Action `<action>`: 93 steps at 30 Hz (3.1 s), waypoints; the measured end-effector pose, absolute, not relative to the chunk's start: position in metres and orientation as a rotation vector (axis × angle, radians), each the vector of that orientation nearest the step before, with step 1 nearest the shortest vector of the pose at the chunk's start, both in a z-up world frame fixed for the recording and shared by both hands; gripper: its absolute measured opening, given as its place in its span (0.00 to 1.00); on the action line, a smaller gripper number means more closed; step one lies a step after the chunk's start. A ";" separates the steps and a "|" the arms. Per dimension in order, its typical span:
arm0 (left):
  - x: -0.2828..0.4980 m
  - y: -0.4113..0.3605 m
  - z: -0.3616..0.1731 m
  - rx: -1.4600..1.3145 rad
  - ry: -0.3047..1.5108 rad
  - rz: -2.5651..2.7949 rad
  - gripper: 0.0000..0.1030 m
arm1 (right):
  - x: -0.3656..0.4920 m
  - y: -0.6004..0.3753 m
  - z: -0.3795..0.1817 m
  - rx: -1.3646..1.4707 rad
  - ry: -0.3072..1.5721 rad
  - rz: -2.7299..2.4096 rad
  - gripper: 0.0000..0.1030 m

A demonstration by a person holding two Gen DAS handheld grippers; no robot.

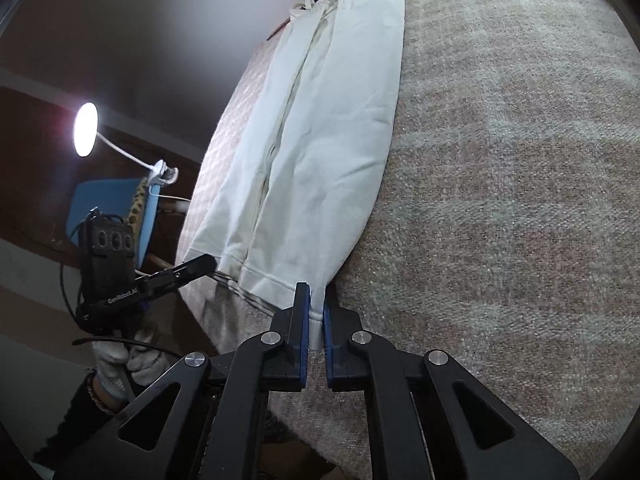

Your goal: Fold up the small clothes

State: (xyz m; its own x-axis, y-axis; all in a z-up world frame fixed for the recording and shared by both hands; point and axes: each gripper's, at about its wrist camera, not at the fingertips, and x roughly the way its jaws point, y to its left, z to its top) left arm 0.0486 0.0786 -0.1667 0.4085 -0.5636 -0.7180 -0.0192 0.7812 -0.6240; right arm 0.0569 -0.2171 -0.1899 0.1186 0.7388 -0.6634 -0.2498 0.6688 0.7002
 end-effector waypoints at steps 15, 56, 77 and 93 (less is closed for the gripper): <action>0.097 0.080 -0.112 -0.644 0.969 -0.391 0.02 | 0.096 -0.241 -0.148 0.644 1.129 0.794 0.04; 0.181 0.070 -0.141 -0.352 0.930 -0.324 0.30 | 0.175 -0.194 -0.165 0.262 1.164 0.565 0.15; 0.210 0.031 -0.150 -0.267 0.916 -0.313 0.30 | 0.183 -0.149 -0.133 0.095 0.975 0.649 0.10; 0.244 0.082 -0.153 -0.301 0.889 -0.152 0.39 | 0.238 -0.187 -0.146 0.115 1.021 0.442 0.32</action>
